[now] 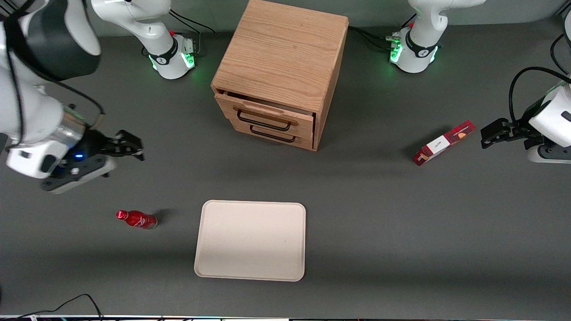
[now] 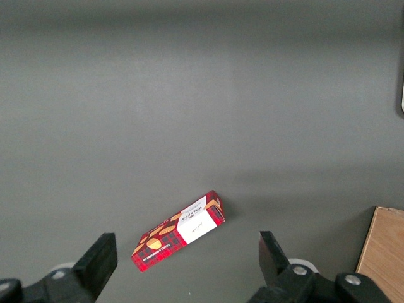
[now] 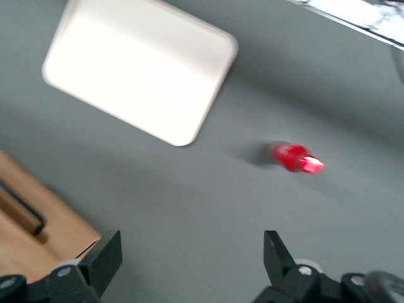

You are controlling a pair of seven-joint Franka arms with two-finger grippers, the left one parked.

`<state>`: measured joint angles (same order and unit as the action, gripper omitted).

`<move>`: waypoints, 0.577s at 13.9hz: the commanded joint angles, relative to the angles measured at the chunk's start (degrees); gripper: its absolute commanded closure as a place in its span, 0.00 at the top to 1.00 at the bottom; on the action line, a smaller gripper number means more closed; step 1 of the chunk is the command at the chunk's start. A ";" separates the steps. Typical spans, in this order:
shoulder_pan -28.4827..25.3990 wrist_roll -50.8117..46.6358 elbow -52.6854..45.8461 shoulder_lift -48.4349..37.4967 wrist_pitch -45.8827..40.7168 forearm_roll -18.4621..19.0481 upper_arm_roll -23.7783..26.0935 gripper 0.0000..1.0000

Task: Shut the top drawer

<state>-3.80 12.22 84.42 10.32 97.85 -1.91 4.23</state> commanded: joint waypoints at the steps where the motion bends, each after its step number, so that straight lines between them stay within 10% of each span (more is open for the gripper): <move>1: 2.47 -3.06 7.51 -6.00 3.14 1.29 -1.85 1.00; 8: 4.24 -9.04 16.92 -16.56 1.30 1.82 -4.67 1.00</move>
<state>0.52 6.45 96.25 -1.36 98.88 -1.25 -0.46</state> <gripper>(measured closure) 0.000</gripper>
